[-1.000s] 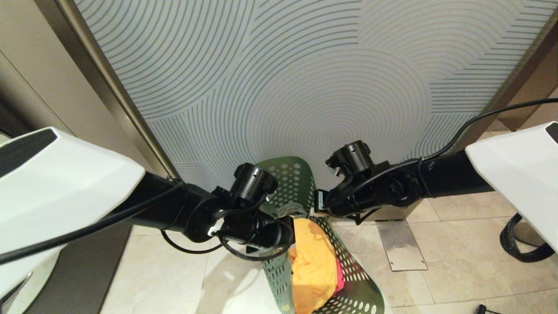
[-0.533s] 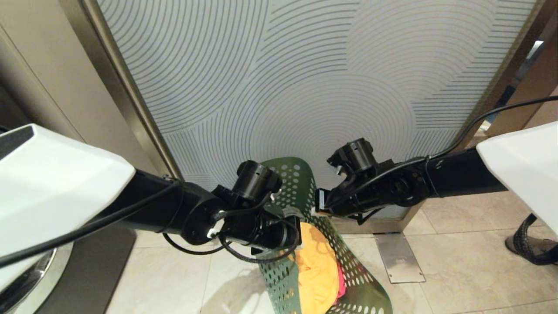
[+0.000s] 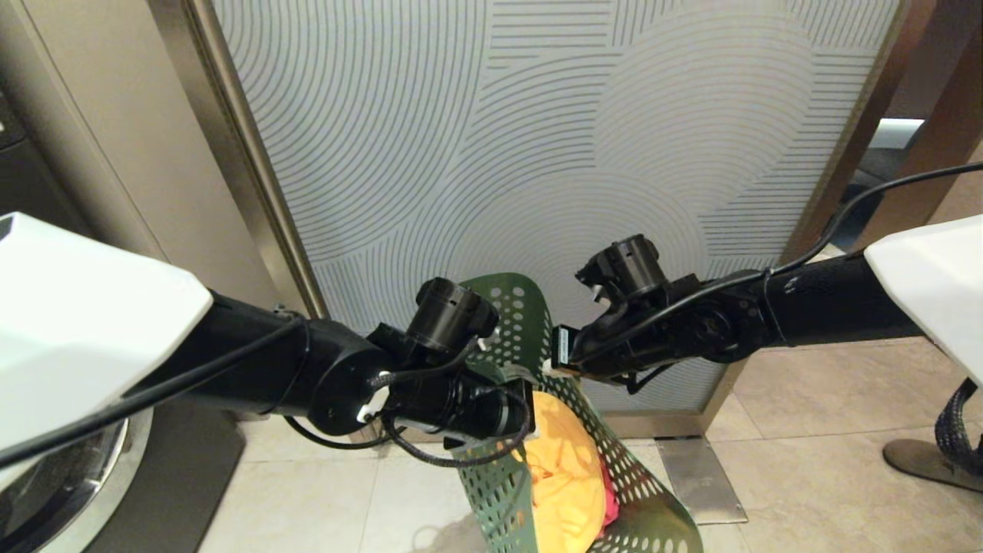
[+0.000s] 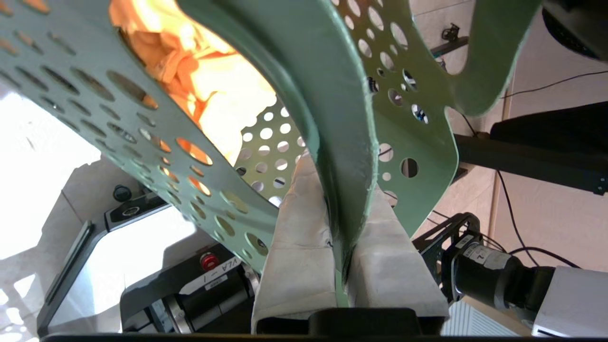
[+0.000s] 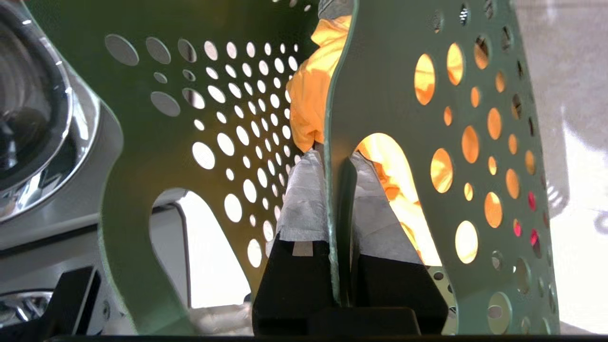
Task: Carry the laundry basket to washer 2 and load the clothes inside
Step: Pick up the clothes basket and put it beside the washing machine
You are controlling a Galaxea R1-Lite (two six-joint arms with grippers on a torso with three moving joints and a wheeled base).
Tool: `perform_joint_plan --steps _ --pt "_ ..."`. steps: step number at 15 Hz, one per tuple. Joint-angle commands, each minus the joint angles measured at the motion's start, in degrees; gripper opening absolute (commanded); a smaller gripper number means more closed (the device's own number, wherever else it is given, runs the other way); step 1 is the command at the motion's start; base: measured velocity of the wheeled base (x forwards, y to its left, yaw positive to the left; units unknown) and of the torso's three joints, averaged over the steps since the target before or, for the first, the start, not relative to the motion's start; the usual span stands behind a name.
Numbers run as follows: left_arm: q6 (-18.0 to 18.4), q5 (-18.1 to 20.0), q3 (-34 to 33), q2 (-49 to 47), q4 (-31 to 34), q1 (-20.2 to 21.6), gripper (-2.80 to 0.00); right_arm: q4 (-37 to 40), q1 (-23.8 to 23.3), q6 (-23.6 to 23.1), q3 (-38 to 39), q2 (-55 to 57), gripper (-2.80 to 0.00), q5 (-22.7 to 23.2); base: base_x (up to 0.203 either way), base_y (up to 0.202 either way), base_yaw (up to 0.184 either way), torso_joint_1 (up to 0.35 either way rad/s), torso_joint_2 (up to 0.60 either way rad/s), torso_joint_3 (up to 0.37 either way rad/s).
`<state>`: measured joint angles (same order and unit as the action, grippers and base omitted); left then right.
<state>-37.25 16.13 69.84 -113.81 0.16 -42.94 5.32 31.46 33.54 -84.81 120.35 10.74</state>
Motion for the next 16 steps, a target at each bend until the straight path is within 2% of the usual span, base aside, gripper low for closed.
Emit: perform_joint_plan --steps 1,8,13,16 --pt "-0.19 0.04 -0.14 0.41 -0.07 0.04 -2.8 -0.04 0.42 0.21 0.0 -0.29 -2.8 0.01 0.0 0.0 0.0 0.002 0.0 0.203" --pt "-0.27 0.31 -0.41 0.61 -0.33 -0.04 -2.8 0.04 0.7 0.21 0.57 -1.08 -2.8 -0.1 0.0 0.0 0.0 0.002 0.0 0.198" --pt "-0.27 0.4 -0.23 0.11 -0.77 -0.04 -2.8 0.05 0.7 -0.81 2.21 -1.6 -2.8 -1.86 0.0 0.0 0.0 0.003 0.0 0.03" --pt "-0.27 0.4 -0.05 -0.09 -0.86 -0.16 -2.8 0.13 0.7 -3.32 3.64 -2.04 -2.8 -2.06 0.0 0.0 0.0 0.0 0.0 0.0"
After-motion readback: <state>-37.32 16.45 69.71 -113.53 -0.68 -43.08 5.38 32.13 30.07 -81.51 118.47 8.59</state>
